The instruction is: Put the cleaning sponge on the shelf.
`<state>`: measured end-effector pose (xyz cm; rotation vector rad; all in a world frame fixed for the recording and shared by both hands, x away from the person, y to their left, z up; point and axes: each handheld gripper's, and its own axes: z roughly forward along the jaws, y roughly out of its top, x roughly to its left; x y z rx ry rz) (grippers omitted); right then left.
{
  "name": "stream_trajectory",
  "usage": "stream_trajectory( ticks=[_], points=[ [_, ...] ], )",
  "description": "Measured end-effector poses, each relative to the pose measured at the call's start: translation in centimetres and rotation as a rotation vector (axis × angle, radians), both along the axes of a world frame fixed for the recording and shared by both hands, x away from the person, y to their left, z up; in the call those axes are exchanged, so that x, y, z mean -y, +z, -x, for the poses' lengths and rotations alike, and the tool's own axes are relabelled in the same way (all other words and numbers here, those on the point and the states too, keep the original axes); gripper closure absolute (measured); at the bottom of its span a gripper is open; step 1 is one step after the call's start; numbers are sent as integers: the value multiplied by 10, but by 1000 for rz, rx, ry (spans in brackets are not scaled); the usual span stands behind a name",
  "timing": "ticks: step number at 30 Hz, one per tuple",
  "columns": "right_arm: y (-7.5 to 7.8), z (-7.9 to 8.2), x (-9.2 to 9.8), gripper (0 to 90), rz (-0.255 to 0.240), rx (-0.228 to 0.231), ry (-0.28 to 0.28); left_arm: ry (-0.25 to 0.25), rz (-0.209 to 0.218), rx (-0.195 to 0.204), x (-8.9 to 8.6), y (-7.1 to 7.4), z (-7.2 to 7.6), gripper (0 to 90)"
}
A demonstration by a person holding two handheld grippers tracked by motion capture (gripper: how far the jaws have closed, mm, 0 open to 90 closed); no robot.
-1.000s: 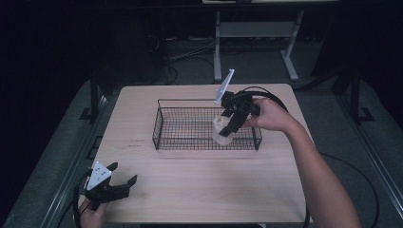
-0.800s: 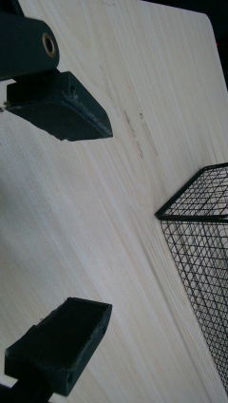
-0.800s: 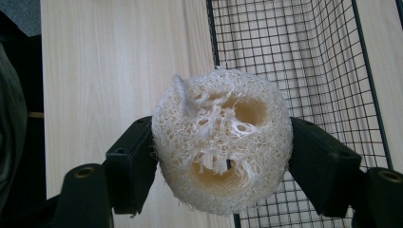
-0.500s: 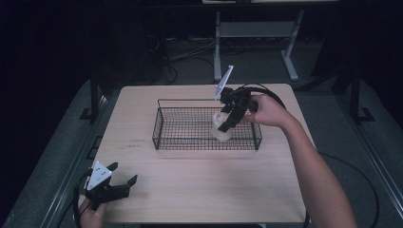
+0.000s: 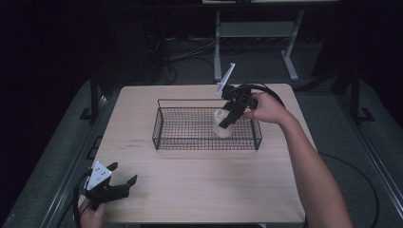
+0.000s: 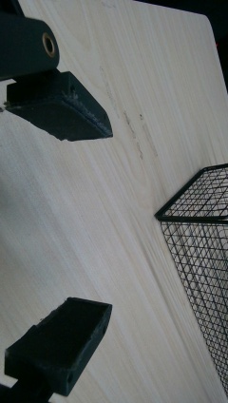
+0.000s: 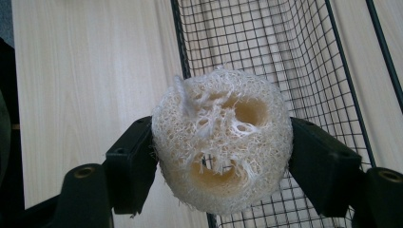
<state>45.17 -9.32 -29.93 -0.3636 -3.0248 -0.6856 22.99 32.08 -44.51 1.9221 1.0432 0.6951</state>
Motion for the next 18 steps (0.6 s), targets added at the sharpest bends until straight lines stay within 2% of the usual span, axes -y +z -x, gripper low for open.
stream_trajectory(
  ticks=[18],
  points=[
    [-12, -23, 10, 282, -13, -21, -68, 1, 2, -4, 0, 0, 0, 137]
  ],
)
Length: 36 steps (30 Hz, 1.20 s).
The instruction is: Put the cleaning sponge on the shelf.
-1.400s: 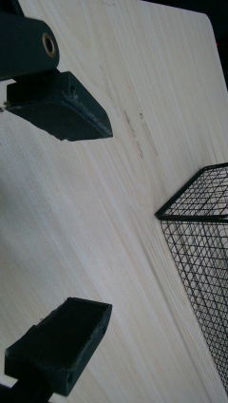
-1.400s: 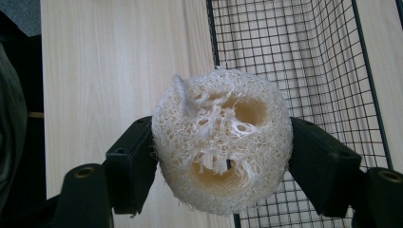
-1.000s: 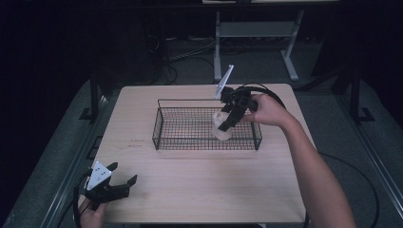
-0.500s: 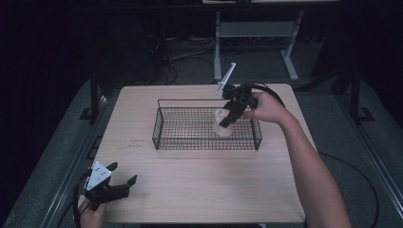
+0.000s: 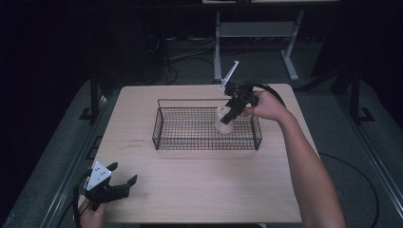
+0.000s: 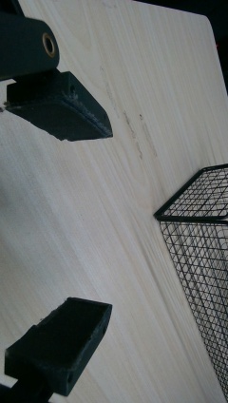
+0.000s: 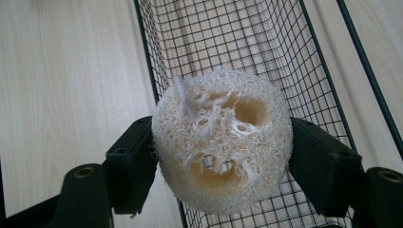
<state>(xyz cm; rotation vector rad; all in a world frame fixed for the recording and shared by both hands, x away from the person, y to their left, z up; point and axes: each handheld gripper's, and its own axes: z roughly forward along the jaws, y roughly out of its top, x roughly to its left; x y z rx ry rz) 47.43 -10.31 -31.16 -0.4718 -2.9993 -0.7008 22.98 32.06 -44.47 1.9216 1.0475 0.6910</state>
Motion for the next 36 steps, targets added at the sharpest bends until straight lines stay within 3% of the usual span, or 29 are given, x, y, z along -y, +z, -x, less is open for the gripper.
stream_trajectory(
  ticks=[19, 36],
  points=[
    [-27, -20, -4, 281, 35, -29, -30, 6, 0, -2, -2, -1, -1, 137],
    [-57, -30, -25, 278, 68, -60, -14, 4, 2, 0, -2, -1, 1, 137]
  ],
)
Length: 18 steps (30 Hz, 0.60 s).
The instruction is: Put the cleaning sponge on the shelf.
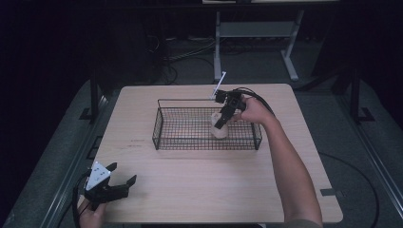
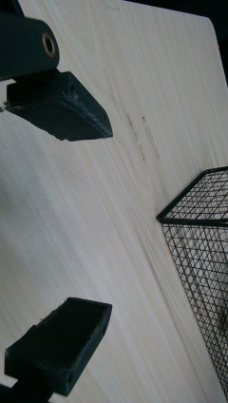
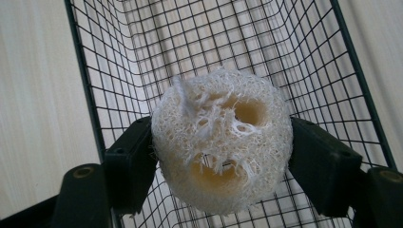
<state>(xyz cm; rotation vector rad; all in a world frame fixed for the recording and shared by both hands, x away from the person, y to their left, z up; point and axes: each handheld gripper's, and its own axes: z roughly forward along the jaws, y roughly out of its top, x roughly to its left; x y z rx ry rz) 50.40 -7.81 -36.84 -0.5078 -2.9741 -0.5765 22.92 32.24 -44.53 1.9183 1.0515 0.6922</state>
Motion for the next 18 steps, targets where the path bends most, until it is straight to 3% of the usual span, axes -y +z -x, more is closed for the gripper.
stream_trajectory(
  ticks=[6, 9, 18],
  points=[
    [-8, -1, -3, 277, 9, -7, -2, 2, 3, 2, -1, 0, 0, 137],
    [-12, -2, -1, 277, -13, -15, -12, 1, 3, 2, -1, 0, 0, 137],
    [-22, -2, -1, 274, 12, -23, -17, -1, 0, 0, 0, 0, 0, 137]
  ],
)
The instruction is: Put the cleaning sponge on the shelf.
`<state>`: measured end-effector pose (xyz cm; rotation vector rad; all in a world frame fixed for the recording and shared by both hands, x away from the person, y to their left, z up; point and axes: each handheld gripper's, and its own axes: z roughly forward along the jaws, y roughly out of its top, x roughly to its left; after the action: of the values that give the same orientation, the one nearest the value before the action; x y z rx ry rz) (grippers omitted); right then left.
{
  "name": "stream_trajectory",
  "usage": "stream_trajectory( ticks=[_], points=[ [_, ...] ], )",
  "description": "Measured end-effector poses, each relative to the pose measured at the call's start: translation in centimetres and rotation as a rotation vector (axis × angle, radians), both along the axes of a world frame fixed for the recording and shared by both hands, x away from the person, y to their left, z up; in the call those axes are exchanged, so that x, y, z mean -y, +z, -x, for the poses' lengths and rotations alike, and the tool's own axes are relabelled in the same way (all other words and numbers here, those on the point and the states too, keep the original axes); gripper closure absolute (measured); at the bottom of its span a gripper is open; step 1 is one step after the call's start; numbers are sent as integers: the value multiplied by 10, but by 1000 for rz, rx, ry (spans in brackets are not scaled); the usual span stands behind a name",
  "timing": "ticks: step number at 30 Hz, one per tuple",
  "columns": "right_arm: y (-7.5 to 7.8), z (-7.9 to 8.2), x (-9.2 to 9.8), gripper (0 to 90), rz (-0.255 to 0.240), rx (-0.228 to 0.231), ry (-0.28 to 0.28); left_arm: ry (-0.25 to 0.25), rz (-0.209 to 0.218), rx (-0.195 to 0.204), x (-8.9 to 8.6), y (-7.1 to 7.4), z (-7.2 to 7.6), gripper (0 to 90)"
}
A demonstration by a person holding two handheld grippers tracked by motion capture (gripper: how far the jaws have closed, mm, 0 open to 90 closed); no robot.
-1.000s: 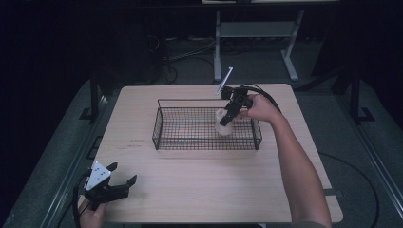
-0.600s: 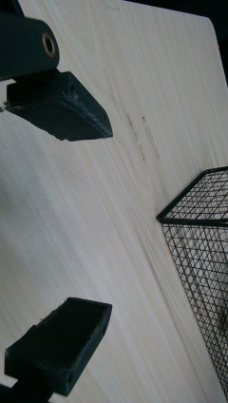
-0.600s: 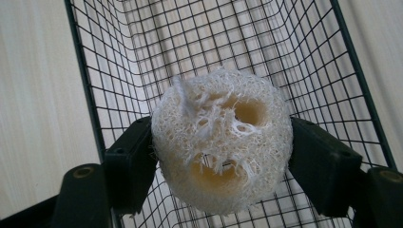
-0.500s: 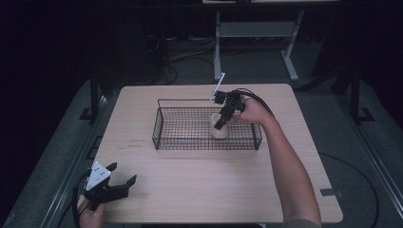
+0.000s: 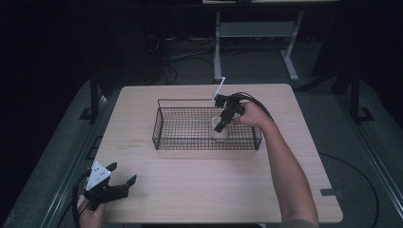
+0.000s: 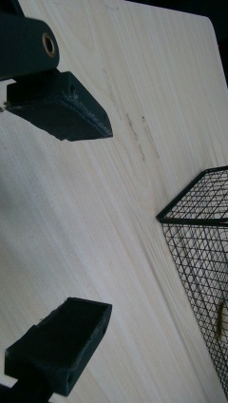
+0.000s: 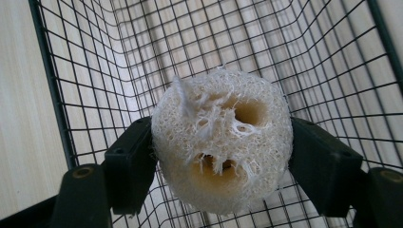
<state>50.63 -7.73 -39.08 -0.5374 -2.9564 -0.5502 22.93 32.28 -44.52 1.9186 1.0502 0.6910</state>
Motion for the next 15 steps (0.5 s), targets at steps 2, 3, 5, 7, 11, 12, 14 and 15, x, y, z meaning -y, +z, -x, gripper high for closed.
stream_trajectory(
  ticks=[2, 3, 5, 7, 11, 12, 14, 15],
  points=[
    [-1, 0, -1, 271, -4, -2, -2, 0, 0, 0, 0, 0, 0, 137],
    [-1, 0, -1, 271, -8, 1, -1, 0, 0, 0, 0, 0, 0, 137],
    [-1, -1, -2, 265, -13, 4, 2, 0, -1, 1, 0, 0, 0, 137],
    [-2, -1, -2, 262, -11, -2, -1, 1, -1, 1, -1, 0, 0, 137],
    [-2, 0, -4, 233, 0, -16, -10, 5, 1, 0, -2, 0, 0, 137],
    [-2, 0, -4, 224, -2, -16, -9, 4, 0, 1, -2, 0, 0, 137],
    [-1, 0, -4, 206, -9, -19, -7, 4, 0, 0, -2, 0, 0, 137],
    [1, 1, -4, 196, -15, -15, -8, 4, 0, 1, -2, 0, 0, 137]
  ],
)
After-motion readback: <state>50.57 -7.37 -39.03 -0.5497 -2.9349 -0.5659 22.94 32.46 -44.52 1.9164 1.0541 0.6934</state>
